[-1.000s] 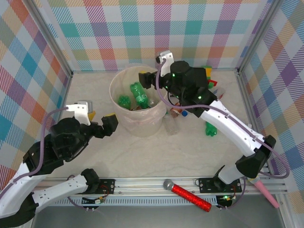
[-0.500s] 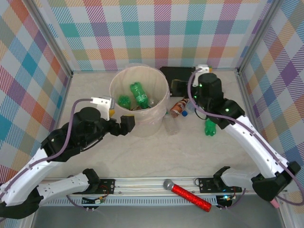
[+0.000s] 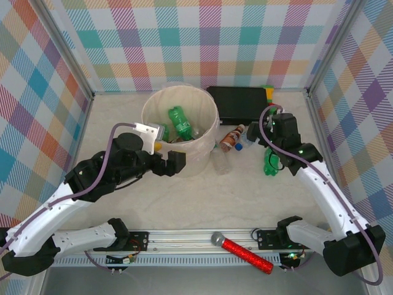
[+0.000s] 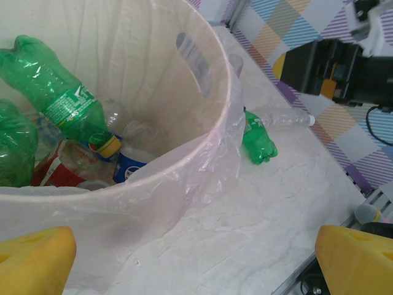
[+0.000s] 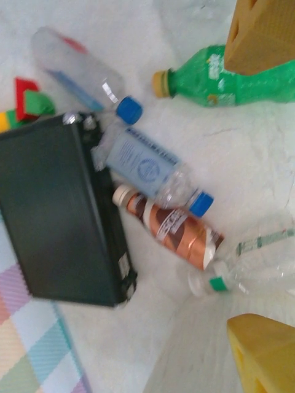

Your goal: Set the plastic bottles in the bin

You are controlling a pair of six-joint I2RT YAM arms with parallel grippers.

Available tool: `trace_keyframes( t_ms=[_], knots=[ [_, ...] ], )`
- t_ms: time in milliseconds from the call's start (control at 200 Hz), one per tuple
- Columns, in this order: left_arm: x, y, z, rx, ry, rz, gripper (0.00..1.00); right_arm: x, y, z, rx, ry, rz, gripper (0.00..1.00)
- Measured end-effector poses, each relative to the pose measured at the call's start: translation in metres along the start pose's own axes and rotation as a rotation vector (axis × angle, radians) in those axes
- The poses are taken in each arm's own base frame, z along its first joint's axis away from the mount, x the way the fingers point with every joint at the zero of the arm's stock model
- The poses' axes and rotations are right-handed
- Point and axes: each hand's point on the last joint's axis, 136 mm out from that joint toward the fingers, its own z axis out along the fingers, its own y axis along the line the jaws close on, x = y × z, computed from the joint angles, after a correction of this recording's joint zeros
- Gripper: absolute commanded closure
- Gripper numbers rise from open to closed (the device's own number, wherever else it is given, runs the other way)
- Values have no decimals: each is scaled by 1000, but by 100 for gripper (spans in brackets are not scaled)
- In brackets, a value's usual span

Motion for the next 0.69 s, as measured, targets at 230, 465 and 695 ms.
trace_keyframes(
  t_ms=[230, 465, 695],
  knots=[
    [2, -7, 2, 23, 15, 24, 0, 23, -51, 24, 107, 93, 136, 5],
    [3, -8, 2, 28, 19, 32, 0, 45, -77, 47, 181, 209, 189, 1],
    [8, -6, -1, 32, 16, 44, 1, 75, -106, 71, 296, 375, 234, 1]
  ],
)
